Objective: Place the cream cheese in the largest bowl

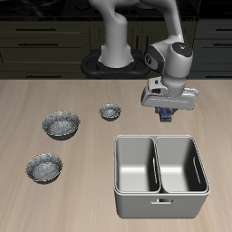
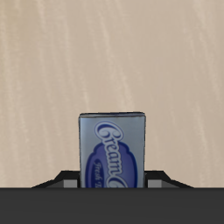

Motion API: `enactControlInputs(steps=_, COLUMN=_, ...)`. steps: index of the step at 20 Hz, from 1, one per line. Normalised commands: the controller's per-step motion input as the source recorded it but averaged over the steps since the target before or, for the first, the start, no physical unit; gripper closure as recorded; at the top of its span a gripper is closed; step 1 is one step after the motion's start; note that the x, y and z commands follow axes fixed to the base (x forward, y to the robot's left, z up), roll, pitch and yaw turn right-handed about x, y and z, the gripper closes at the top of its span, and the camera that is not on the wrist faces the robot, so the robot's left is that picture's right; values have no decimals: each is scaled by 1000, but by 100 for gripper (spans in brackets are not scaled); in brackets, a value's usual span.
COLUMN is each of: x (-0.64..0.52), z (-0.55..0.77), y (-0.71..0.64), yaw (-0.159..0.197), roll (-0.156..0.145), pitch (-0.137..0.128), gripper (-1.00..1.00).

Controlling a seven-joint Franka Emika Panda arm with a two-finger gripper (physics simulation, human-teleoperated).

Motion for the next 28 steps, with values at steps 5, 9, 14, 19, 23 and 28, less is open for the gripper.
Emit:
enactControlInputs(steps=5, x=-28, z=405, y=65, yaw=0, roll=88, pitch=-42, gripper=100)
enactControlInputs(steps=9, x=-32, z=546, y=-89, yaw=9, roll=86, pitch=-53, gripper=100)
enactControlInputs(steps=14, x=-50, z=537, y=-226, yaw=13, roll=17, pitch=-75, gripper=100)
enactControlInputs(steps=19, x=-55, z=591, y=-298, yaw=-3, roll=48, pitch=-25, gripper=100)
enactControlInputs(steps=23, x=-59, z=465, y=-253, yaw=0, roll=65, pitch=-18, gripper=100)
enactControlInputs(steps=28, x=17, z=256, y=-302, yaw=5, roll=25, pitch=17, gripper=100)
